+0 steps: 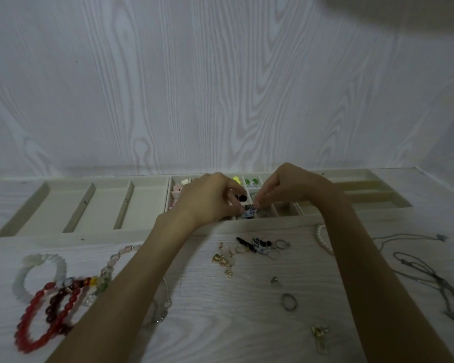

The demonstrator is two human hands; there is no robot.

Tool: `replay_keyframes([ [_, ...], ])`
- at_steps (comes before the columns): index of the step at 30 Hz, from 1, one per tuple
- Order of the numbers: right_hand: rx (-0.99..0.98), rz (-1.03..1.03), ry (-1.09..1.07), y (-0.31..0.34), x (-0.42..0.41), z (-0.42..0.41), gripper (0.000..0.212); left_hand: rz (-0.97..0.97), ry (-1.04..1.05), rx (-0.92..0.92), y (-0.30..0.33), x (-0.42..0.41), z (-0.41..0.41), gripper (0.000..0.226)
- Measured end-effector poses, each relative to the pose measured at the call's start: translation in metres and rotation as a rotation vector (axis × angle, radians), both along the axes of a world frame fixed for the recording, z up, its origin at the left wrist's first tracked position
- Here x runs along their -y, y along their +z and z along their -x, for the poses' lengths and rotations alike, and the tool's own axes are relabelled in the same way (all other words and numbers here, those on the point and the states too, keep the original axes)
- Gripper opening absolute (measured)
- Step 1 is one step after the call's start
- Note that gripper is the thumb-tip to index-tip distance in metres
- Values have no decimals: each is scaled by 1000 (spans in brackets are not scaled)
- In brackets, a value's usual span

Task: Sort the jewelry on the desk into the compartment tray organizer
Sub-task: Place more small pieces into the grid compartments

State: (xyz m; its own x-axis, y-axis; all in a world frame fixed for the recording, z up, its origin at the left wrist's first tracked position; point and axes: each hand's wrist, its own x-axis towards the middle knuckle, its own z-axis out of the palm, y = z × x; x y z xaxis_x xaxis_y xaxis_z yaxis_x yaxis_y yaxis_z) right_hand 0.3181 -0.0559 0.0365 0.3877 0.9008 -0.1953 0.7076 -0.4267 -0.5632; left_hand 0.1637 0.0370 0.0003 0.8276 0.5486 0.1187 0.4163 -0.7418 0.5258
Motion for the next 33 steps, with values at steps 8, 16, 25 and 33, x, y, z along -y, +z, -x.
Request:
replay_keyframes([
  [8,146,-4,-27,-11,-8,14,9,-93,-114,-137,17,-6,8,24],
  [16,191,15,-30,-8,-9,20,8,-287,-191,-377,10,4,0,43],
  [25,154,12,137,20,29,16,14,-224,-177,-296,16,1,6,45],
  [33,236,115,135,-3,44,28,14,14,-45,-31,29,22,33,25],
])
